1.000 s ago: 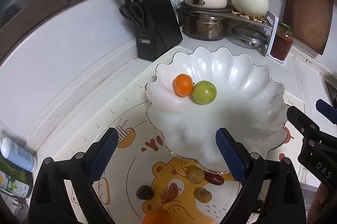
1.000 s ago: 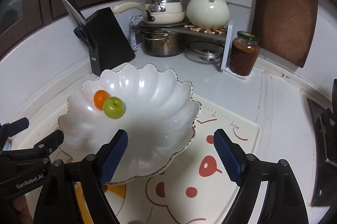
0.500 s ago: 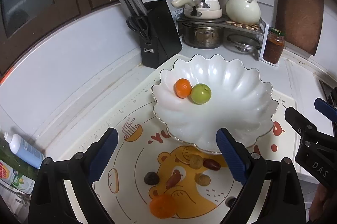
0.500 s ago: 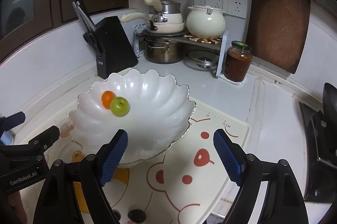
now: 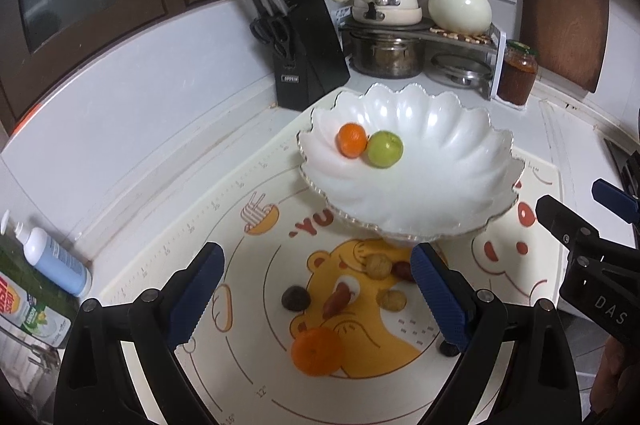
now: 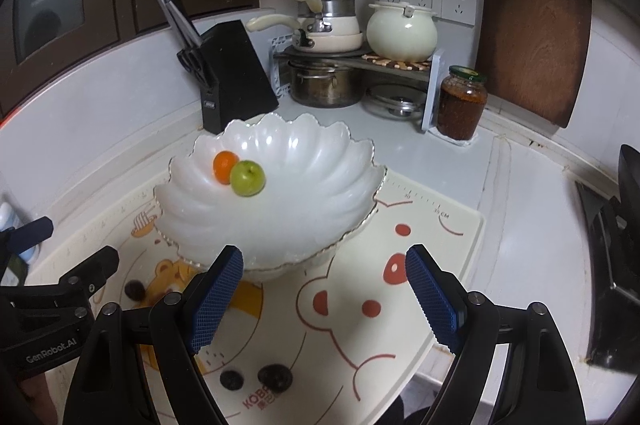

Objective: Organize fruits
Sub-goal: 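Lower the right gripper onto a dark plum while the left gripper grasps the other mandarin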

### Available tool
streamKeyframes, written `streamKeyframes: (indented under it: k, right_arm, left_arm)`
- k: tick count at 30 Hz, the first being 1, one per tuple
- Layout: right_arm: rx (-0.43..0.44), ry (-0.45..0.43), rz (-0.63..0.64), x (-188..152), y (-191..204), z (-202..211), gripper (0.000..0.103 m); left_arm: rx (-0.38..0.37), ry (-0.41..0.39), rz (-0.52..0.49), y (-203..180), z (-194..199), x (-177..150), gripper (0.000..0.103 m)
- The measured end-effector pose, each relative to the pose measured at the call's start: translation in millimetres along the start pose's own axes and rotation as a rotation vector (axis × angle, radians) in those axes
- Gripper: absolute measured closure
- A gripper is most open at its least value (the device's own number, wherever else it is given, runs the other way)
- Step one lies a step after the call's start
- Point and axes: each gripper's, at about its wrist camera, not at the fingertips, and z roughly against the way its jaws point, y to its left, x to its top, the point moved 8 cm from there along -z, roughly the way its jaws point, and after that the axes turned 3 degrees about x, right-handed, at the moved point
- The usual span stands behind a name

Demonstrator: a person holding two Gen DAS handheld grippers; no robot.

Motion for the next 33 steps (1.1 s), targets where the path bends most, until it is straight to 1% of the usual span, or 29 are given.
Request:
streamKeyframes:
  k: [9,16,25,28,33]
  right_arm:
    - [0.009,0.043,0.002,-28,7,-6,0.019]
    - [0.002,0.083,0.023,-53,13,-13,0.019]
    - [0.000,0.124,0.025,-76,17,-20,0.020]
    - [0.005,0.135,0.021,-82,17,-23,0.021]
    - [0.018,0.169,0.017,-93,18,-31,0.030]
  left_arm:
    - [0.021,0.023,0.005,5,-4,-33,0.008]
    - [0.008,0.074,0.008,5,-17,-62,0.008]
    - [0.021,0.072,0.010,8,-24,-80,0.008]
    - [0.028,0.073,0.011,8,-26,-83,0.008]
    - [0.037,0.090,0.011,6,-33,-89,0.008]
